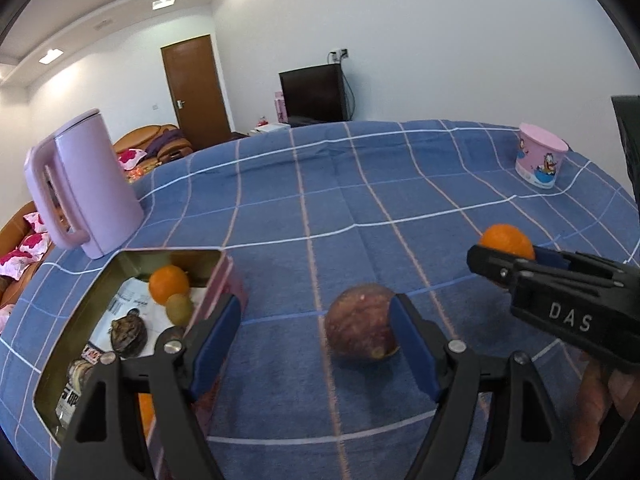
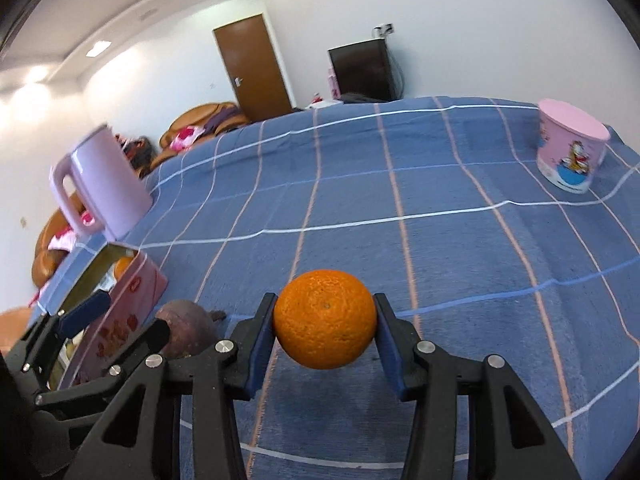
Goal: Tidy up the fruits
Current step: 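Close the right gripper on the last orange, then grasp the dark round fruit with the left gripper while the right holds the orange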
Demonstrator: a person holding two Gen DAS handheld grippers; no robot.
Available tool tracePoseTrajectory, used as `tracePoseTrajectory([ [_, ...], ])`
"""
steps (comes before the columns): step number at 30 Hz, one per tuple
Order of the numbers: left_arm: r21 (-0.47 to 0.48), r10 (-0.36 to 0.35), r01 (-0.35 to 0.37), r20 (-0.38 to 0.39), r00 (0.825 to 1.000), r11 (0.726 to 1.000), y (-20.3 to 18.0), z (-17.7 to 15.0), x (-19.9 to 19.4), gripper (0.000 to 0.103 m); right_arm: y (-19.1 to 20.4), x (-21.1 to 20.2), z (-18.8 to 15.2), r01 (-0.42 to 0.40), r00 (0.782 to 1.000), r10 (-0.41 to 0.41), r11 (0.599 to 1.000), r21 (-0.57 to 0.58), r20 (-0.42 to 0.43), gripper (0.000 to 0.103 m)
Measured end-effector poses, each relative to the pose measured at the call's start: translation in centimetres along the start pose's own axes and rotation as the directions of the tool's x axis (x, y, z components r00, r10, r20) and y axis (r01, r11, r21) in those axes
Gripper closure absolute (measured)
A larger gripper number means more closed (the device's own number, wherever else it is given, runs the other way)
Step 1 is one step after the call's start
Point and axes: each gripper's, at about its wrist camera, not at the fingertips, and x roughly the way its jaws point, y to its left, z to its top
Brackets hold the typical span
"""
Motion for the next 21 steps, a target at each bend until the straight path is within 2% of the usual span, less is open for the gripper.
tracePoseTrajectory([
  [5, 0.031, -0.043, 0.044, -0.024, 0.999, 0.999, -1.3, 0.3, 0.6, 0.023, -0.2, -0.2, 0.0, 0.006, 1.000, -0.006, 1.000, 0.014, 0.006, 0.055],
  [11, 0.015, -0.113, 0.115, -0.076, 0.991, 0.993, -2.0, 0.7, 1.9, 0.025, -0.4, -0.5, -0.1, 0.017, 1.000, -0.017, 0.999, 0.030, 0.020, 0.055],
  [15, 0.022, -0.150, 0.153, -0.112, 0.982, 0.988, -3.1, 0.9, 2.6, 0.033, -0.5, -0.4, -0.1, 0.019, 1.000, -0.020, 0.999, 0.036, 0.017, 0.054],
  [17, 0.026, -0.167, 0.172, -0.126, 0.978, 0.985, -3.5, 0.9, 2.8, 0.040, -0.5, -0.6, -0.1, 0.022, 0.999, -0.023, 0.999, 0.038, 0.023, 0.054],
  [19, 0.034, -0.182, 0.189, -0.148, 0.972, 0.981, -4.1, 0.9, 3.2, 0.052, -0.6, -0.6, 0.0, 0.024, 0.999, -0.025, 0.999, 0.042, 0.029, 0.054],
  [21, 0.037, -0.189, 0.198, -0.163, 0.968, 0.980, -4.4, 0.9, 3.4, 0.054, -0.7, -0.7, -0.1, 0.021, 0.999, -0.023, 0.999, 0.049, 0.030, 0.054],
])
